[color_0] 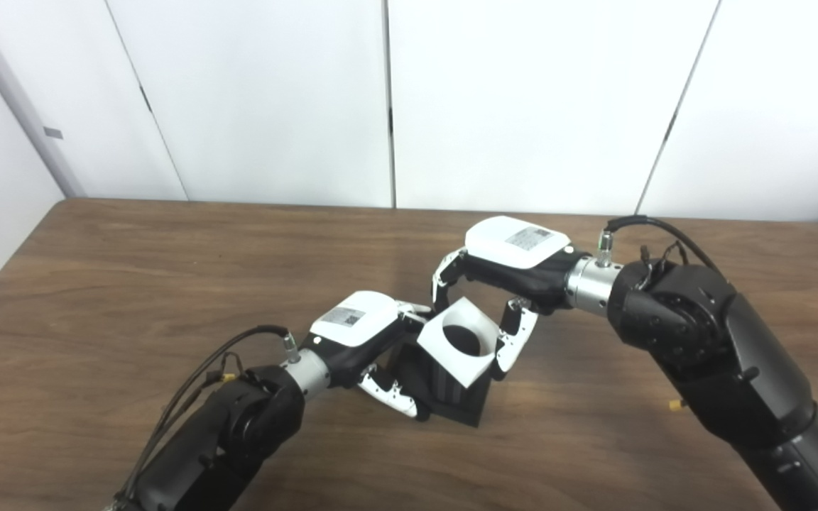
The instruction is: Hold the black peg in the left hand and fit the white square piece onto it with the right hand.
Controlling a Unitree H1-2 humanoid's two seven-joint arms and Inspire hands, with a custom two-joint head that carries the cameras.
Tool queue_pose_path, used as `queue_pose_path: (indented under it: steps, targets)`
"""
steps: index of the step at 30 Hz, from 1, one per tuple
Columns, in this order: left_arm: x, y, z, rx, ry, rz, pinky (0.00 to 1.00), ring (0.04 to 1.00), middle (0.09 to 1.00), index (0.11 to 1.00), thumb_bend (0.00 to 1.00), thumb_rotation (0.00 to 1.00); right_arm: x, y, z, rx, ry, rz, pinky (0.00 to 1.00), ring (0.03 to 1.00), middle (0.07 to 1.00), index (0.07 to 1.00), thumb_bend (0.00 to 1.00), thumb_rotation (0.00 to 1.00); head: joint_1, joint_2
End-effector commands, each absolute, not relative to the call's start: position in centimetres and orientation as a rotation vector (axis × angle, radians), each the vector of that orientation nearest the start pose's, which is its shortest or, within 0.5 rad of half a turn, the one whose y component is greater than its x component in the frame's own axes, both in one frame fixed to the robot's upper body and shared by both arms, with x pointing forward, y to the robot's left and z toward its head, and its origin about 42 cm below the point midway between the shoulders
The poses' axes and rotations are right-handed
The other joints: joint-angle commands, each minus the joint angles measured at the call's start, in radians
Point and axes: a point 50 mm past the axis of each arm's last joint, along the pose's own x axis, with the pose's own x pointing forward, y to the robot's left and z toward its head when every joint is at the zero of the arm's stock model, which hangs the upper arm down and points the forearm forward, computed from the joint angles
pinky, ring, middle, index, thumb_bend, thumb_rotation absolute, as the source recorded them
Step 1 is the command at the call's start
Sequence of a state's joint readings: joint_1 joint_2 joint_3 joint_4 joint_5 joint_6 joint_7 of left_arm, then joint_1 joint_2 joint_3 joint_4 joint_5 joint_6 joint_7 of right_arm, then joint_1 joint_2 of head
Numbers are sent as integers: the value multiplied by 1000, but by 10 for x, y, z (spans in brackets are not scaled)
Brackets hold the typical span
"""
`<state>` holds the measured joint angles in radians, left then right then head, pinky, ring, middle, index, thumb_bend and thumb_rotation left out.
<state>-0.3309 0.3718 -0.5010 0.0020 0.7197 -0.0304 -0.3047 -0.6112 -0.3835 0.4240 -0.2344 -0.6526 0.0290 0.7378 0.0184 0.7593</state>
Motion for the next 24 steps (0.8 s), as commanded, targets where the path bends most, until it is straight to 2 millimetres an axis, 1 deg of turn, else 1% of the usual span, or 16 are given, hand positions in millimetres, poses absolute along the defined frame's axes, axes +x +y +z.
queue_pose_path:
  steps: [1,8,16,24]
  targets:
    - [340,166,137,1255,-218,-776,823,879,879,490,523,70,381,-140,312,-1351,-544,822,665,738,718,476,524,131,1,2]
    - [340,165,138,1258,-218,-773,826,881,880,490,523,70,386,-140,307,-1364,-535,826,660,732,718,476,524,131,6,5]
    - [341,165,140,1253,-216,-772,825,875,879,490,523,69,385,-136,304,-1354,-536,835,660,730,721,477,524,132,6,6]
    - [341,165,141,1260,-209,-776,826,878,881,491,523,70,378,-124,302,-1351,-558,870,674,736,725,477,523,134,5,8]
